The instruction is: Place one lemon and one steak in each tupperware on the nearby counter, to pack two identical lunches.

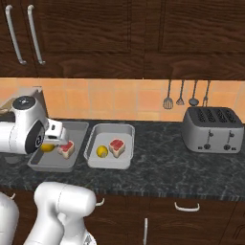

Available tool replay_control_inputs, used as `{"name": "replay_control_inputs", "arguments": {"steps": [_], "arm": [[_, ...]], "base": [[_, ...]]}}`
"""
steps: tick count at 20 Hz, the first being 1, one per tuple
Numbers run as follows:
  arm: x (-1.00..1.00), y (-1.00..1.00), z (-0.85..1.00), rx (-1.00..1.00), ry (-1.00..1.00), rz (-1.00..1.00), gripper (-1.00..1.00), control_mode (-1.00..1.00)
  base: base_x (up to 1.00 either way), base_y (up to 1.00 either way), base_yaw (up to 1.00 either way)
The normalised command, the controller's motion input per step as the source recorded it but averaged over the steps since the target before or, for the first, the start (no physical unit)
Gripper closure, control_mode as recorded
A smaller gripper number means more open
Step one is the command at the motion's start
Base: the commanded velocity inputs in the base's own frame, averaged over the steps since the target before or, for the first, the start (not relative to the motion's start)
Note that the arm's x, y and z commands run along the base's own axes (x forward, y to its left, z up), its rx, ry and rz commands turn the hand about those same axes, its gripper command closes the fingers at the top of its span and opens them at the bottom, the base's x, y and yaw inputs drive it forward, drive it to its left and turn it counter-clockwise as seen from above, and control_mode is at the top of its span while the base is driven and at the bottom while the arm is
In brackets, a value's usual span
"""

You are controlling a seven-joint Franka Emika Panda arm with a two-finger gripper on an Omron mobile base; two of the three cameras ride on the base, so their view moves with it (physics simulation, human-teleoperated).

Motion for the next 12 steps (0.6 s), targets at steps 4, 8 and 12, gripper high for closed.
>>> {"name": "replay_control_inputs", "arguments": {"steps": [4,8,12], "arm": [[1.0,0.39,-0.08,0.0,0.11,0.03,1.0,-1.0],[0.72,0.29,0.0,0.0,0.2,0.21,1.0,-1.0],[0.0,0.4,-0.17,-0.04,0.02,0.3,1.0,-1.0]], "base": [[0.0,0.0,0.0],[0.0,0.0,0.0],[0.0,0.0,0.0]]}}
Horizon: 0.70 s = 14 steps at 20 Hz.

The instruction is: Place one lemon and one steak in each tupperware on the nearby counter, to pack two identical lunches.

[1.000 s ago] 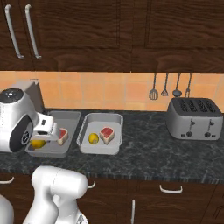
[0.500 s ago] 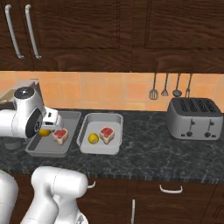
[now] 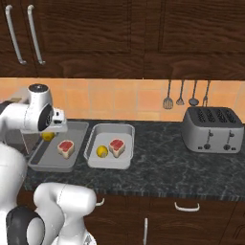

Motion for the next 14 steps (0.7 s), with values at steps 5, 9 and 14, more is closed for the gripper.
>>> {"name": "replay_control_inputs", "arguments": {"steps": [5,9,14], "arm": [[0.0,0.22,-0.6,-0.1,-0.11,0.21,1.0,-1.0],[0.11,0.08,-1.0,-0.06,-0.1,0.19,1.0,-1.0],[0.34,0.01,-0.7,-0.02,-0.1,0.17,1.0,-1.0]], "base": [[0.0,0.0,0.0],[0.0,0.0,0.0],[0.0,0.0,0.0]]}}
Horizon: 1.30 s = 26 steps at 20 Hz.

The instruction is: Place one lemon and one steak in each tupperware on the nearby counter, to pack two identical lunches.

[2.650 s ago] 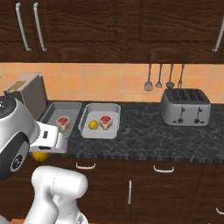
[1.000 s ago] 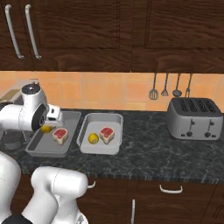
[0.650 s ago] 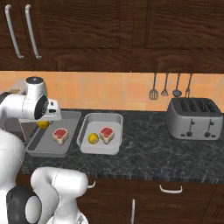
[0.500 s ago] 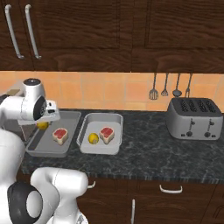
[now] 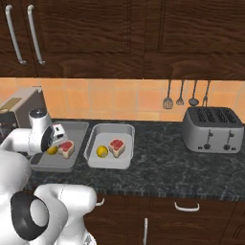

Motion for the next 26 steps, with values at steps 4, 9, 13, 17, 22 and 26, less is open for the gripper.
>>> {"name": "replay_control_inputs", "arguments": {"steps": [4,9,13,17,22,26], "arm": [[0.55,0.05,-0.38,0.0,-0.07,0.1,1.0,-1.0],[0.1,0.18,-0.21,-0.02,0.0,0.01,1.0,-1.0],[0.2,0.16,-0.13,-0.03,0.0,0.0,1.0,-1.0],[0.23,0.13,-0.08,-0.01,0.01,0.0,1.0,-1.0],[0.08,0.1,-0.12,0.0,0.01,0.0,1.0,-1.0],[0.15,0.19,-0.03,0.0,0.0,0.0,-1.0,-1.0]], "base": [[0.0,0.0,0.0],[0.0,0.0,0.0],[0.0,0.0,0.0],[0.0,0.0,0.0],[0.0,0.0,0.0],[0.0,0.0,0.0]]}}
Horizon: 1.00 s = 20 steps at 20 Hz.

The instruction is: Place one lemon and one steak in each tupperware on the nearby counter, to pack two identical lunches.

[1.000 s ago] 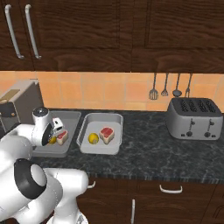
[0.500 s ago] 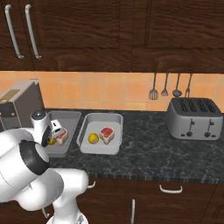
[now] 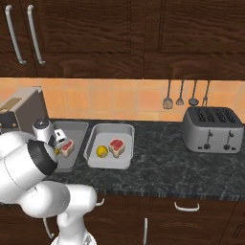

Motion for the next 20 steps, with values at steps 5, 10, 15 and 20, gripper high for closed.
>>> {"name": "replay_control_inputs", "arguments": {"steps": [5,10,15,20], "arm": [[0.0,0.01,0.0,0.0,0.0,0.0,-1.0,-1.0],[0.0,0.0,0.2,0.0,0.05,0.0,-1.0,-1.0],[-0.01,-0.08,0.68,0.0,0.02,0.0,-1.0,-1.0],[-0.26,-0.32,0.81,0.0,0.12,-0.01,-1.0,-1.0]], "base": [[0.0,0.0,0.0],[0.0,0.0,0.0],[0.0,0.0,0.0],[0.0,0.0,0.0]]}}
